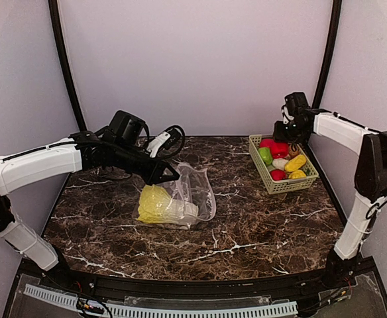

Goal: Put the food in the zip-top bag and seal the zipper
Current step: Pick up the fake vegetable from the bin, then place the fake vegetable in the zipper food storage bag.

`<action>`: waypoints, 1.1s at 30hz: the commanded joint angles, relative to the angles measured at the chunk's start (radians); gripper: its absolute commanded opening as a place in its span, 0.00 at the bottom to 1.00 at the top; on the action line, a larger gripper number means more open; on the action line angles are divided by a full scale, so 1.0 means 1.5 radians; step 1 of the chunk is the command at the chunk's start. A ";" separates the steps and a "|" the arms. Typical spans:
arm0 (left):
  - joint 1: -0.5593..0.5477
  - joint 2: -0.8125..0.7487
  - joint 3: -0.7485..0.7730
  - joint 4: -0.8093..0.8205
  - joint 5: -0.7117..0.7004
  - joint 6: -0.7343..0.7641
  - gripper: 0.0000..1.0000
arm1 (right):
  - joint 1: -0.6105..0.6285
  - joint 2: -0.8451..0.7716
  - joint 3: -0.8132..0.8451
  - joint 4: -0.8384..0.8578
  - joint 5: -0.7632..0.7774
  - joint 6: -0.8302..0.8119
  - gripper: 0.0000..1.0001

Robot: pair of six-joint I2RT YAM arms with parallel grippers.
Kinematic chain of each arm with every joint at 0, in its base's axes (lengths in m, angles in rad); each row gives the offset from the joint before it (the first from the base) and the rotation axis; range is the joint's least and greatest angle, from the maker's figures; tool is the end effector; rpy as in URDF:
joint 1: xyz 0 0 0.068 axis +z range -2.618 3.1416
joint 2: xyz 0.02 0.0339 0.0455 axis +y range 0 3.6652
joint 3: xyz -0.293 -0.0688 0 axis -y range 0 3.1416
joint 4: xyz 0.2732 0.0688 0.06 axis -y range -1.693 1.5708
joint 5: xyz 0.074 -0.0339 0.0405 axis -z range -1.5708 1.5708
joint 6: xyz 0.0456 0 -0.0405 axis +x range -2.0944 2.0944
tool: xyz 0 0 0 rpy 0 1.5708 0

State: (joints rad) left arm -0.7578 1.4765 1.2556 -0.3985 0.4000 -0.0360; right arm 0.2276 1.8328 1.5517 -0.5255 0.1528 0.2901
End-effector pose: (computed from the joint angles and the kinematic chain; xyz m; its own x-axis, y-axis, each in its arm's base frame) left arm 0.2541 -0.2649 0.3365 -0.4525 0.3825 -0.8056 0.8476 0.4651 -0.2552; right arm 0.4472 0.0964 0.2924 -0.7084 0.1261 -0.6945 0.0858 0.9920 0.0926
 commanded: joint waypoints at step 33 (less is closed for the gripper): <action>-0.023 -0.019 -0.004 0.001 0.033 0.013 0.01 | 0.493 -0.414 -0.404 0.298 -0.370 0.105 0.46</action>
State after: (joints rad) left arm -0.7841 1.4761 1.2556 -0.3977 0.4305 -0.0315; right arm 0.9245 1.1488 0.9356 -0.1925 -0.4698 0.4290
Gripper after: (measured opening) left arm 0.008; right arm 0.469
